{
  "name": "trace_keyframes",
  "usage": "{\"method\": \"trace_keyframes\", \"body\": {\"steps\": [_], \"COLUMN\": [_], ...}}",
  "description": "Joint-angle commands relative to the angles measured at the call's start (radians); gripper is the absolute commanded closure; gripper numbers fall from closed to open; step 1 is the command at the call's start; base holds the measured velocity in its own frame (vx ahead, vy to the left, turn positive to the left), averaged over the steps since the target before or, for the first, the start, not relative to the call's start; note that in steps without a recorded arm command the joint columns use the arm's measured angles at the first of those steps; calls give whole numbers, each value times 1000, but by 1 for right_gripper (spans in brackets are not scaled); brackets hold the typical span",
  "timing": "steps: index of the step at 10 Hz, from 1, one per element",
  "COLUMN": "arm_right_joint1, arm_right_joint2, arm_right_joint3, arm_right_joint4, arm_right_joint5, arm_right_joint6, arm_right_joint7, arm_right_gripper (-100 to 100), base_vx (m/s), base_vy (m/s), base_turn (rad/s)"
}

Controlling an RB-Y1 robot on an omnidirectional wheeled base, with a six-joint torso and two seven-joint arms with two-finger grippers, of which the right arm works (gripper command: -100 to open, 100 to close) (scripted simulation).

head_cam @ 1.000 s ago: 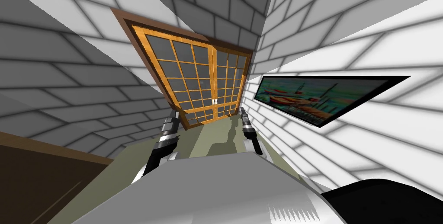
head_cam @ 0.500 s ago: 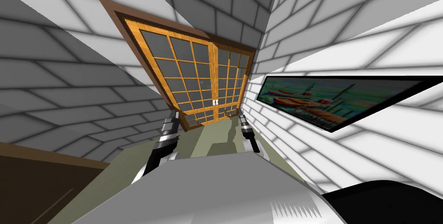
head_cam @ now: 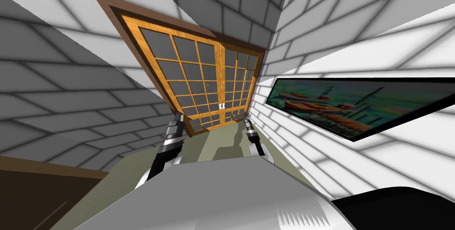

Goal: Pull the door open

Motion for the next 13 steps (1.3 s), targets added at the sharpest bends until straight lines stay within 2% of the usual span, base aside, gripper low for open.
{"method": "trace_keyframes", "body": {"steps": [1,13], "arm_right_joint1": [-14,-122], "arm_right_joint2": [-3,-14], "arm_right_joint3": [0,-1], "arm_right_joint4": [44,362], "arm_right_joint5": [5,41], "arm_right_joint6": [-13,-100], "arm_right_joint7": [41,330], "arm_right_gripper": [-100,-100], "base_vx": [87,100], "base_vy": [43,34], "base_turn": [7,6]}}
